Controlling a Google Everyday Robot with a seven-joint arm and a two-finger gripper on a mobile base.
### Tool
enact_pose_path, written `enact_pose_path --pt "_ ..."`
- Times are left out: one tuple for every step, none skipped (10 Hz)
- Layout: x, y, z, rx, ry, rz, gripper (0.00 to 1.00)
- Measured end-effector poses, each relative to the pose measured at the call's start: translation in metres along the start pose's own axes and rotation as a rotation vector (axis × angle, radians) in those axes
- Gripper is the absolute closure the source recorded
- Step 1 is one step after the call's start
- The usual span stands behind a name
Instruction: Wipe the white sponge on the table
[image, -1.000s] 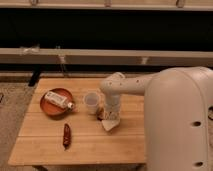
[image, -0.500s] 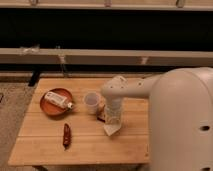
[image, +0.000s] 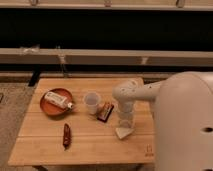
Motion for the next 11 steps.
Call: enact_pose_path --pt "-0.01 -0.017 0.002 0.019 -0.002 0.027 1.0" --pt "-0.019 -0.031 0.003 0.035 -0.005 0.049 1.0" --pt "-0.027 -0.042 0.005 0.045 -0.006 0.075 1.0" --pt "-0.034 -0.048 0.007 0.053 -0.009 0.089 1.0" --pt "-0.041 -0.05 0.008 0.061 -0.009 0.097 1.0" --pt "-0.05 -0.048 0.009 0.062 -0.016 0.103 1.0" --pt "-0.051 -0.048 0.009 0.061 -0.017 0.104 1.0" --pt "-0.051 -0.049 0.008 0.06 -0.018 0.106 1.0" --pt "-0.052 -0.048 0.007 0.059 -0.02 0.105 1.0" --pt "-0.053 -0.047 0.006 0.057 -0.023 0.106 1.0" --pt "-0.059 -0.045 0.002 0.05 -0.034 0.106 1.0"
